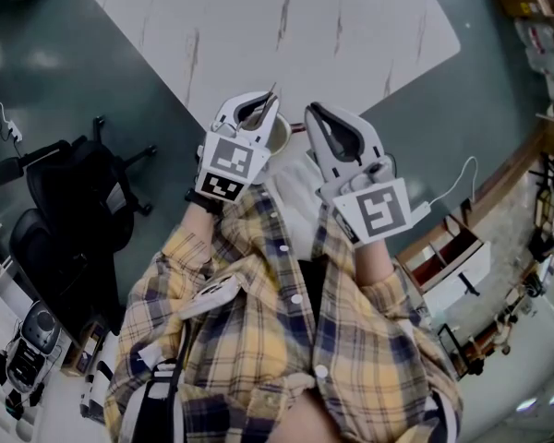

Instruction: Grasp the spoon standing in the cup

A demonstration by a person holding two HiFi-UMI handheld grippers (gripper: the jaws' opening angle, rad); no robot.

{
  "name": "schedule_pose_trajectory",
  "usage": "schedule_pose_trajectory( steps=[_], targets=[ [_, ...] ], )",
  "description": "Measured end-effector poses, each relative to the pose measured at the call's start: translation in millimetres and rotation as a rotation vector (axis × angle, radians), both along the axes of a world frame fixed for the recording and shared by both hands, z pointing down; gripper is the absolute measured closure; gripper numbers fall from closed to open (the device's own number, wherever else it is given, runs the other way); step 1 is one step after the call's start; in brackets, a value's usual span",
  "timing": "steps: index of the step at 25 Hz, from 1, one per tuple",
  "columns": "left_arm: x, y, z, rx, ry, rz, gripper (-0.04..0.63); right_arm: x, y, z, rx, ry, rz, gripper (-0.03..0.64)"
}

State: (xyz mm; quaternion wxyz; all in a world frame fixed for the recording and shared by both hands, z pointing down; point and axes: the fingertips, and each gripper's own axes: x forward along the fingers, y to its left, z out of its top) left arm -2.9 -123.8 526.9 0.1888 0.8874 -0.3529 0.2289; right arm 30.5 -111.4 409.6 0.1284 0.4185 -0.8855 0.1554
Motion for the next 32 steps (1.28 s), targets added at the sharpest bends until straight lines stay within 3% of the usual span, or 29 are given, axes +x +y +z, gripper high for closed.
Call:
schedule_pose_trajectory(
  steps=[13,21,32],
  targets=[
    [2.8,-1.0,-9.2,0.010,0.036,-0.008,0.578,2.3,-1.2,-3.0,0.004,0.016,0.004,0.577],
    [0.1,-2.6,-19.6,0.043,0.048,-0.019,0.578,1.6,-2.2,3.9,-0.024,0.035,0.010,0.577],
    [-2.0,-7.9,-45.9,0.106,0.080,-0.043,0.578,-7.1,-13.6,9.6,0.012,0.035,-0.027,0.577]
  ],
)
